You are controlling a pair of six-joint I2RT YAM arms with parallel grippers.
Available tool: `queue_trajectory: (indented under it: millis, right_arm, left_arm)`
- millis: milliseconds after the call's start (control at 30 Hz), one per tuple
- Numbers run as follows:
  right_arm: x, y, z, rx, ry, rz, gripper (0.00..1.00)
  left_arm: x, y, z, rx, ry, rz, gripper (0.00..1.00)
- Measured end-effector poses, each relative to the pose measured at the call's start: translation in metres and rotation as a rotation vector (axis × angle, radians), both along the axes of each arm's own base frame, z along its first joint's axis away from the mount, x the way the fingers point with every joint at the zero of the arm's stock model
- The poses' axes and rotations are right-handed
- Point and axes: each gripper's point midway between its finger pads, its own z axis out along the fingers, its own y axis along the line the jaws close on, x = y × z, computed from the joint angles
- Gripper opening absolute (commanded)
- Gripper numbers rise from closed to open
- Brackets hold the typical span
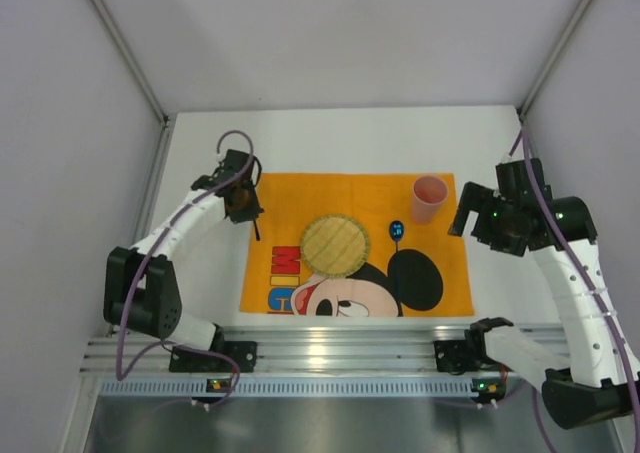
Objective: Set the dinner table for one person
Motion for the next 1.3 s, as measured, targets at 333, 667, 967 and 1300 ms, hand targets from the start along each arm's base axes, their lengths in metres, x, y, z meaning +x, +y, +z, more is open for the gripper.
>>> queue_trajectory:
  millis: [333,667,967,1300]
  right_arm:
    - [-0.008,0.002,-0.003,0.039,-0.015,-0.043,1.0]
    - [-0.018,0.0,-0.014,0.054,-0.004,-0.084,1.0]
    - [-0.015,-0.001,-0.016,0.051,0.008,-0.105,1.0]
    - [0.0,0.015,0.025,0.124,-0.191,0.01,1.0]
  left_arm:
    - [-0.029,-0.058,-0.029,0.0,0.103,-0.303,0.0]
    - [-0.078,-0.072,-0.055,-0.06,0.194,-0.424,0.0]
    - [-0.085,-0.076,-0.048,-0.077,0.171,-0.426,0.67]
    - [-0.066,-0.08,0.023,-0.095,0.032,-0.401,0.79]
